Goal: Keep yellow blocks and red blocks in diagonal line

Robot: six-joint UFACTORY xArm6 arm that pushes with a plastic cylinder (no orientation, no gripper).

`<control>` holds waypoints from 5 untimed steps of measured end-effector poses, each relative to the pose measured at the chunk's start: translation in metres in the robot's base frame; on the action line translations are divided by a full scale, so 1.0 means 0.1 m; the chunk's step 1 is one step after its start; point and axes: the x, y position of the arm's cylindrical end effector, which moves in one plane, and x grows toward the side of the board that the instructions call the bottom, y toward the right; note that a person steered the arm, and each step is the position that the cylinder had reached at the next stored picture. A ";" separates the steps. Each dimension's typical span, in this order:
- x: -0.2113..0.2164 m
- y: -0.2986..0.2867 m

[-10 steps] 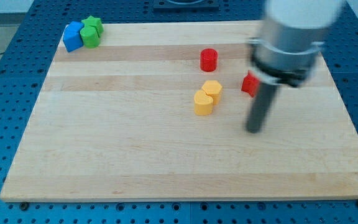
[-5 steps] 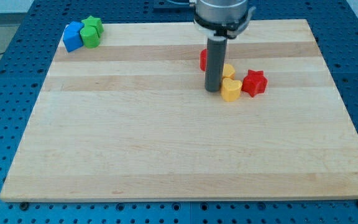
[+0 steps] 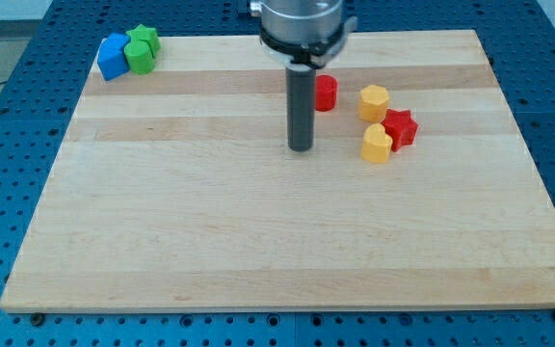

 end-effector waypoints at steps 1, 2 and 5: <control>0.09 0.36; 0.09 0.76; -0.17 1.54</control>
